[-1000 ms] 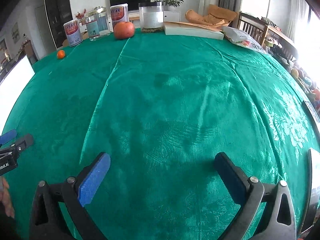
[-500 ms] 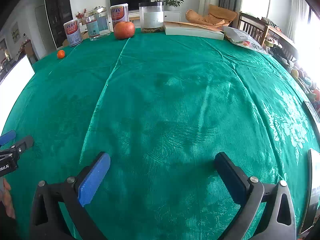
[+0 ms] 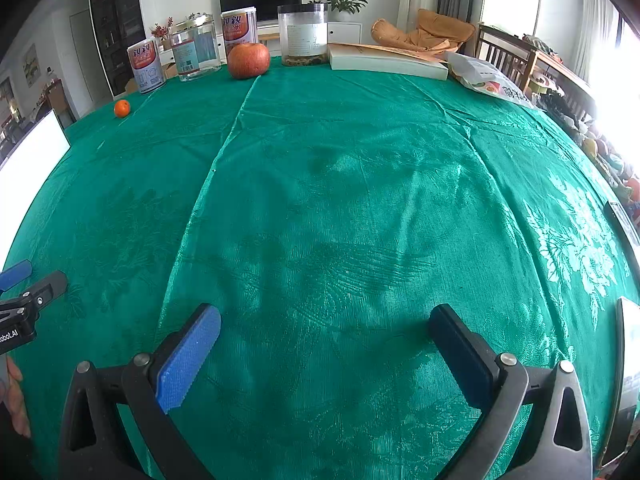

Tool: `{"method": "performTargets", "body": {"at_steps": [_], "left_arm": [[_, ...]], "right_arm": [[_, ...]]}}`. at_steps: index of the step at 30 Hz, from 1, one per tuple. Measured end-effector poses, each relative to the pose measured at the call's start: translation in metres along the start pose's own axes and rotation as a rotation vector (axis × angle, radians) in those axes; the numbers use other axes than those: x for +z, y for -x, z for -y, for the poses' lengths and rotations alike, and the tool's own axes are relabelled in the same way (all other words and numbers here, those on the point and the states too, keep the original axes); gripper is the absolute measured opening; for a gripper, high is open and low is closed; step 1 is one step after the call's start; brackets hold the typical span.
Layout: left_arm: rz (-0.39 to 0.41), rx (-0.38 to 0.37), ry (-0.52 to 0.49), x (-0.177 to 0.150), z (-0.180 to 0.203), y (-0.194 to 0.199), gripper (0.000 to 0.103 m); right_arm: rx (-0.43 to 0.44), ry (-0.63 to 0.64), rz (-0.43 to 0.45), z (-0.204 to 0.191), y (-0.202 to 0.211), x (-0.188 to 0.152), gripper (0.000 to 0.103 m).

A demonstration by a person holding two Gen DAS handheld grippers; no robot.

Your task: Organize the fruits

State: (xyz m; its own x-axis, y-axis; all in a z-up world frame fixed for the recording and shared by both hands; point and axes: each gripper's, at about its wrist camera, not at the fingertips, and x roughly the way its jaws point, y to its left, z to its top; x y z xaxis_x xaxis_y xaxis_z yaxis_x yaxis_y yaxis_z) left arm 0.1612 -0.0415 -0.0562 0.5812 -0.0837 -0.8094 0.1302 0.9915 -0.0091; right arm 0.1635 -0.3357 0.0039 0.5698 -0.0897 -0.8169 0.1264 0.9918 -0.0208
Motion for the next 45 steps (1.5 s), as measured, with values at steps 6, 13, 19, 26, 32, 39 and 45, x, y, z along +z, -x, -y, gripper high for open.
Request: {"method": "performTargets", "body": {"at_steps": [6,13,19,26,32,39,45], "left_arm": [[-0.001,-0.002,0.000,0.000,0.000,0.000,0.103],[-0.056,-0.111,0.014,0.035,-0.018,-0.003,0.101],[-0.014,-0.159,0.113,0.159,-0.070,-0.048,0.100],[-0.042,-0.055,0.217,0.241,-0.098,-0.136,0.083],[-0.025,0.010,0.272,0.249,-0.110,-0.167,0.045],[0.048,-0.100,0.233,0.229,-0.108,-0.126,0.025],[-0.050,-0.369,0.231,0.149,-0.092,-0.047,0.025]], "right_arm": [[0.000,0.000,0.000,0.000,0.000,0.000,0.103],[0.001,-0.001,0.000,0.000,0.000,0.000,0.103],[0.004,0.002,-0.001,-0.001,0.000,0.000,0.103],[0.016,0.017,-0.002,-0.003,-0.001,0.001,0.103],[0.025,0.028,-0.002,-0.005,-0.001,0.001,0.103],[0.025,0.028,-0.002,-0.005,-0.001,0.001,0.103],[0.025,0.028,-0.002,-0.005,-0.001,0.001,0.103]]}}
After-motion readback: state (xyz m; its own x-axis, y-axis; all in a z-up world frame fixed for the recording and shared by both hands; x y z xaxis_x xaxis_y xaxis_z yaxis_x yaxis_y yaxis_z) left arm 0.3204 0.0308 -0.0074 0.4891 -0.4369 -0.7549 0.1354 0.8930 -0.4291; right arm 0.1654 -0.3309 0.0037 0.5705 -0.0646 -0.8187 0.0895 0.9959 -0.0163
